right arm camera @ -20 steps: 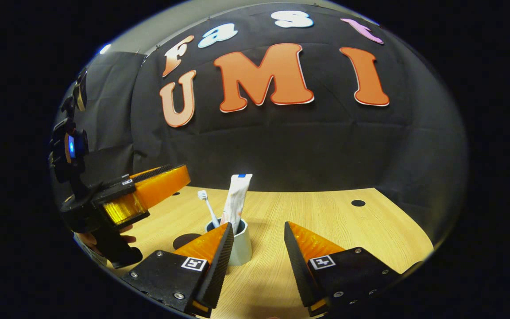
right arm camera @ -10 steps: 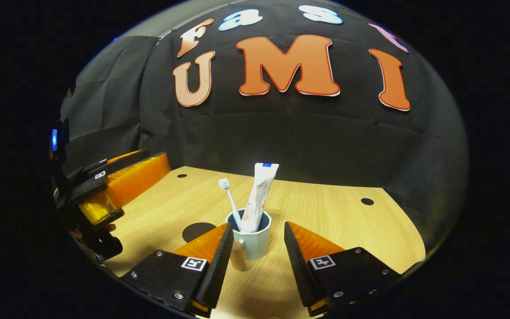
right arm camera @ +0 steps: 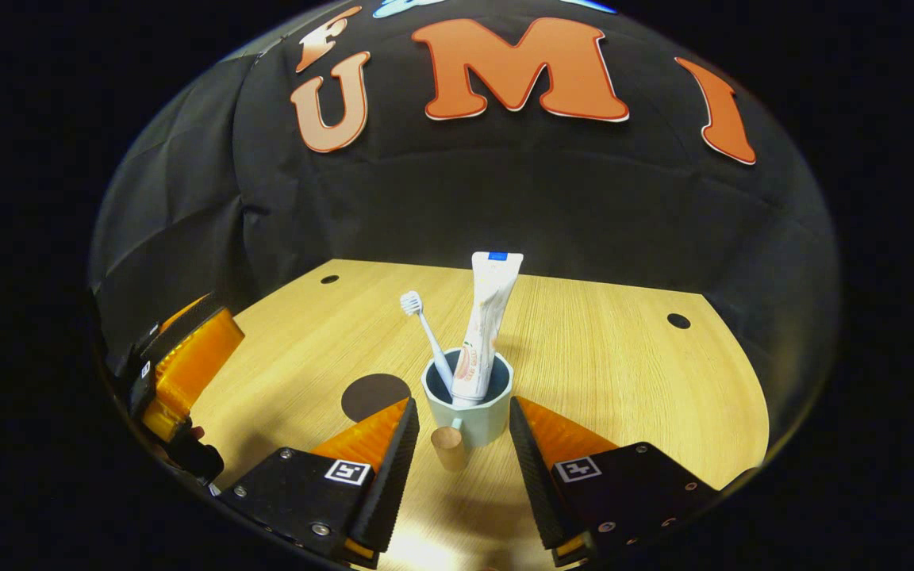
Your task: Put the toothbrush and toothpaste on the desktop into the cup, then pick up the cup and place it on the coaster on the desktop.
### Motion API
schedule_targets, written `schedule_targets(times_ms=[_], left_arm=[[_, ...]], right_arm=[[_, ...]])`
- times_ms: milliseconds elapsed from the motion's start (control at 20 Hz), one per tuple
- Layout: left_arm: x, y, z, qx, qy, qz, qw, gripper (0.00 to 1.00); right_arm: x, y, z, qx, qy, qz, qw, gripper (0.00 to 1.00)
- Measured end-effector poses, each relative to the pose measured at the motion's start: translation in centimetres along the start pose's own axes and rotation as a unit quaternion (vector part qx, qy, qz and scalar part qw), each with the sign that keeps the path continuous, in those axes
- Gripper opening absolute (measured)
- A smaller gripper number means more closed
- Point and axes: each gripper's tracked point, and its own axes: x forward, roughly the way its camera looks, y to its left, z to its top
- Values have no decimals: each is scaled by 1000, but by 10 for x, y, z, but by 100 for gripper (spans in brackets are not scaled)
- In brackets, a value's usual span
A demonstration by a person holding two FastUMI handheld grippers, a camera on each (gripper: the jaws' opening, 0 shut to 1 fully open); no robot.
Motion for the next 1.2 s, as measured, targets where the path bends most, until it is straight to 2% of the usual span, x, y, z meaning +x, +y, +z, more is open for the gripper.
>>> schedule_targets(times_ms=[100, 300, 600, 700, 850, 1100, 1200], left_arm=[[-6, 9, 1, 7, -1, 10, 1000, 96], [-16, 24, 0, 21, -1, 21, 1000, 96], [-28, 40, -11, 20, 5, 27, 999, 97], [-30, 47, -17, 16, 10, 32, 999, 97], [-34, 56, -23, 6, 17, 35, 999, 97], [-38, 69, -30, -8, 20, 48, 999, 97], [-44, 75, -32, -11, 19, 48, 999, 97]], right_arm=[[8, 9, -7, -8, 27, 7, 1000, 70], [16, 8, -17, -30, 81, -20, 996, 70], [34, -1, -34, -11, 165, -55, 985, 70], [41, 3, -39, 7, 189, -44, 981, 70], [48, -3, -49, 7, 227, -53, 973, 70], [58, -3, -60, -21, 264, -63, 962, 72], [57, -2, -64, -20, 268, -69, 961, 69]])
